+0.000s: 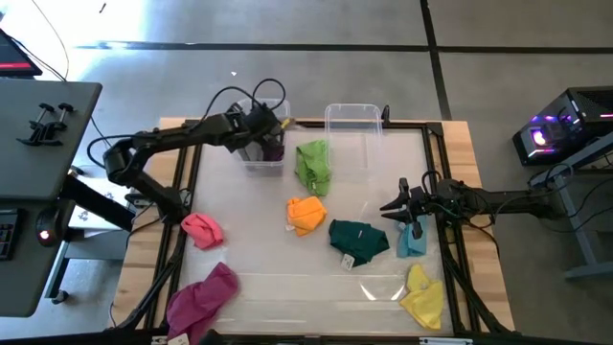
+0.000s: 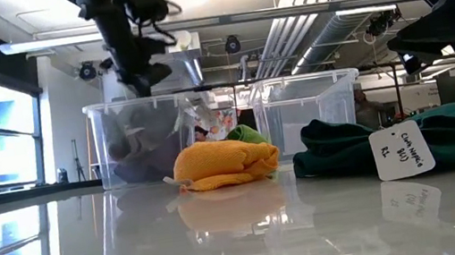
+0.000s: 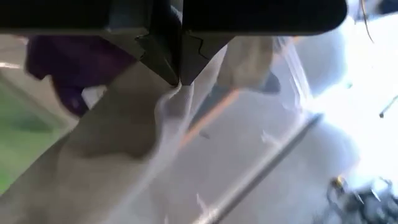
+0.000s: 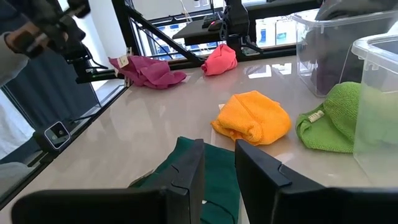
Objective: Sort towels by color in basket
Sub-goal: Put the gray microfiber cloth into the left transparent bin, then put the dark pink microfiber cloth into the left transparent bin
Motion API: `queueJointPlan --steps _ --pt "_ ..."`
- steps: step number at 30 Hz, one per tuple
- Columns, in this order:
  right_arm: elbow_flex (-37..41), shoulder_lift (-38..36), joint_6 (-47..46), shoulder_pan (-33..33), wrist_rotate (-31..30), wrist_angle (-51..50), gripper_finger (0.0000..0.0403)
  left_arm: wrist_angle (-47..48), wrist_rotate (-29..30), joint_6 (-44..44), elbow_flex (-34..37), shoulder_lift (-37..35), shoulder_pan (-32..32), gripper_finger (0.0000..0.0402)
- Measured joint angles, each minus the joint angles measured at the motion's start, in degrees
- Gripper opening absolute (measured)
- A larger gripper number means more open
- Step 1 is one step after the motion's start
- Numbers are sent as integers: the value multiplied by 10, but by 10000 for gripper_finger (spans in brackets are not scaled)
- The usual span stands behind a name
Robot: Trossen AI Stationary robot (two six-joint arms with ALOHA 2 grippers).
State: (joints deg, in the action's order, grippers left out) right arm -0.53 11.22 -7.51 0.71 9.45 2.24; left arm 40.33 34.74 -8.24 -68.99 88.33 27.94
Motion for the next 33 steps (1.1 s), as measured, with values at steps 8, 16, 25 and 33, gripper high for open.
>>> queueJointPlan --steps 8,16,25,33 --pt "0 0 0 0 -2 0 82 -7 -29 -22 0 67 24 0" --pt "0 0 0 0 -2 0 82 -6 -33 -36 -4 82 36 56" --pt "0 0 0 0 -2 0 82 74 -66 -41 -107 22 17 154" --pt "0 0 0 0 -1 0 82 72 -120 -67 -152 -39 -124 158"
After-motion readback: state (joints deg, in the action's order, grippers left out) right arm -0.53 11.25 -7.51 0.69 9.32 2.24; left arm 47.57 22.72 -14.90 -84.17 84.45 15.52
